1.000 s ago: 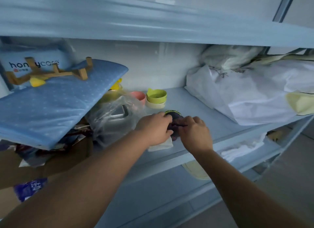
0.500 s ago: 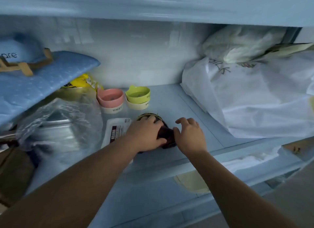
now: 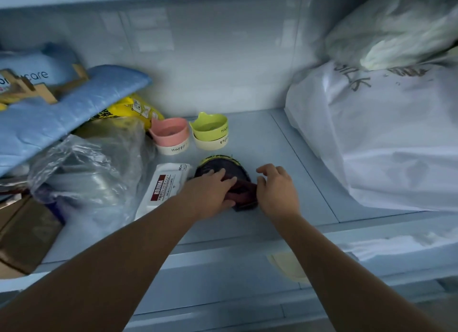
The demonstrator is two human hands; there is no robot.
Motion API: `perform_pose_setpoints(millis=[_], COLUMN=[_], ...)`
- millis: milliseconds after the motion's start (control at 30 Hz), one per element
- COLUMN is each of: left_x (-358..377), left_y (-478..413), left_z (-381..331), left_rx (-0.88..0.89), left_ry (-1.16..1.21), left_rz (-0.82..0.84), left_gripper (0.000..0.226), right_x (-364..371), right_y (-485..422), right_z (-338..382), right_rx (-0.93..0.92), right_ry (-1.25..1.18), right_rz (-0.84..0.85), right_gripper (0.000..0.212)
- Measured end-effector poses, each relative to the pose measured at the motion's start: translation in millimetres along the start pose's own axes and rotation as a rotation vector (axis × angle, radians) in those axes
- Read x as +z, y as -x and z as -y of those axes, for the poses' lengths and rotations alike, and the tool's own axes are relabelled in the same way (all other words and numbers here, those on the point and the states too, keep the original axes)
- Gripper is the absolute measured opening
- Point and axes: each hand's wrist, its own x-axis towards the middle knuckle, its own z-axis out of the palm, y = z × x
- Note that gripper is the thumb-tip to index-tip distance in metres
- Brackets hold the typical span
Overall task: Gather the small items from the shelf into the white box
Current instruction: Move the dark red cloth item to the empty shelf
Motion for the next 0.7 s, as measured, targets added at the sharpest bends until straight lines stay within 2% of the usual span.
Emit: perform_pose_setpoints(millis=[167, 333, 467, 600, 700], left_x=[-6.5, -10.9, -14.2, -20.9, -28.8], left_y=[-1.5, 3.8, 4.3, 9.0, 16.9], left_z=[1.9, 7.1, 11.0, 12.8, 12.5], left_rx=[0.025, 0.053, 0.068, 0.107, 0.157], left_ry=[0.043, 0.153, 0.229, 0.329, 0.406], left_rz=[-0.016, -0.066, -0.11, -0.259, -0.341], left_gripper=[0.051, 0.052, 0.056, 0.044, 0.038], right_x=[1.5, -0.2, 2.5, 0.8, -4.1], right_y=[2.0, 3.1, 12.3, 19.0, 19.4], right_z=[5.0, 14.8, 22.2, 30.6, 36.0], right_rx=[0.026, 0.108, 0.283, 0.473, 0.626], right_ry=[-0.024, -0.083, -0.262, -0.435, -0.659], right_rz=[0.004, 0.021, 0.042, 0.02, -0.009], right_gripper=[0.026, 0.028, 0.029, 0.027, 0.019])
